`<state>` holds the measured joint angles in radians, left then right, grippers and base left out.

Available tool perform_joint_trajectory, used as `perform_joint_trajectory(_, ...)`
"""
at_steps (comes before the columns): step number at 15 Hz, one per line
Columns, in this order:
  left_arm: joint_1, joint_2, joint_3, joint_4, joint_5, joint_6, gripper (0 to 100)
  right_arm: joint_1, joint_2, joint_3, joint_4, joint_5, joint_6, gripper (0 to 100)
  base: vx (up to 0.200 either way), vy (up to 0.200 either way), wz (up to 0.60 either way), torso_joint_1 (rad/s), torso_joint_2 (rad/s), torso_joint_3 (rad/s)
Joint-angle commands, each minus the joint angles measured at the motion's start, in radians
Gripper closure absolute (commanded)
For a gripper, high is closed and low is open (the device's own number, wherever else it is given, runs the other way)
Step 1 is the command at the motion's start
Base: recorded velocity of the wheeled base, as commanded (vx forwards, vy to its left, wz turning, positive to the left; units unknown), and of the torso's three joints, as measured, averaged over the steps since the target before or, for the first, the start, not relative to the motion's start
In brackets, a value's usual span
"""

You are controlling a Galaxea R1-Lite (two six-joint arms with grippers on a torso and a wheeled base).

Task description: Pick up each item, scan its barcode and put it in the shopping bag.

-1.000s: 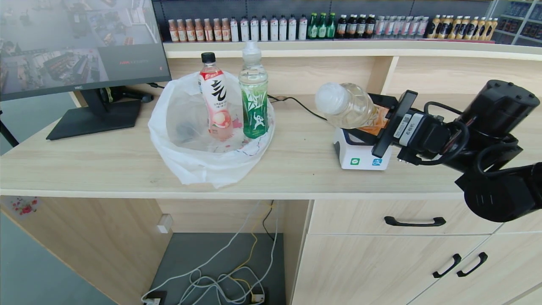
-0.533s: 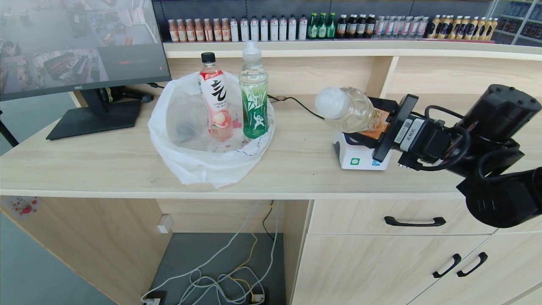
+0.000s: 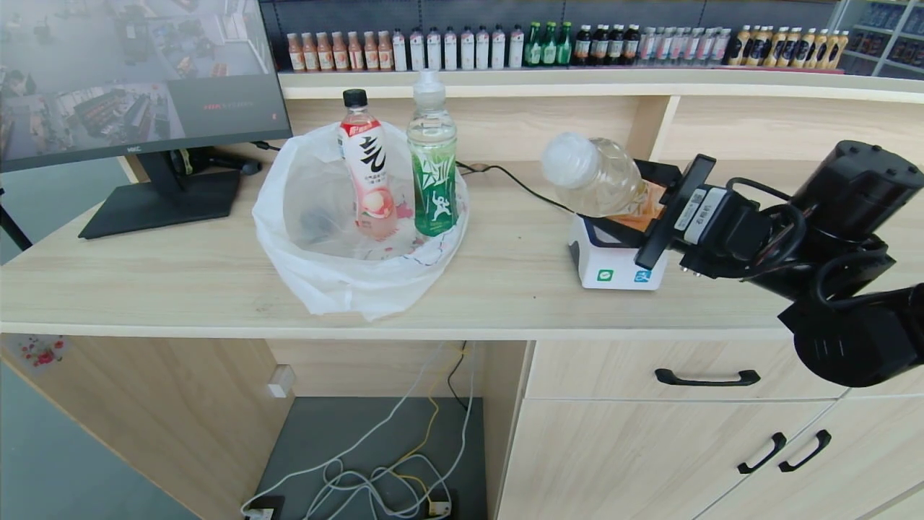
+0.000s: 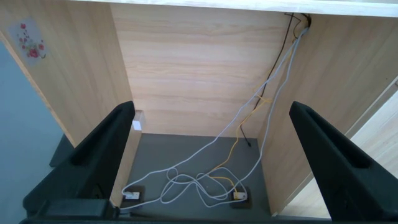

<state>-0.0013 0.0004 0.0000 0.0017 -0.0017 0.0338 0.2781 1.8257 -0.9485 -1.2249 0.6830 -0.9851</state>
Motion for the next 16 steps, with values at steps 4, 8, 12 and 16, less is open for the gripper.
perform_joint_trajectory(4, 0.000, 0.000, 0.000, 0.000, 0.000, 0.000, 0, 0.003, -0.002, -0.082, -0.011, -0.161, 0.252, 100, 0.000, 0.000, 0.00, 0.000, 0.00, 0.000)
perform_joint_trajectory(8, 0.000, 0.000, 0.000, 0.000, 0.000, 0.001, 0, -0.005, 0.003, -0.082, -0.208, -0.370, 0.723, 100, 0.000, 0.000, 0.00, 0.000, 0.00, 0.000)
perform_joint_trajectory(12, 0.000, 0.000, 0.000, 0.000, 0.000, 0.001, 0, -0.031, -0.011, 0.007, -0.332, -0.359, 0.885, 100, 0.000, 0.000, 0.00, 0.000, 0.00, 0.000)
perform_joint_trajectory(16, 0.000, 0.000, 0.000, 0.000, 0.000, 0.001, 0, -0.033, -0.048, 0.123, -0.346, -0.365, 0.982, 100, 0.000, 0.000, 0.00, 0.000, 0.00, 0.000)
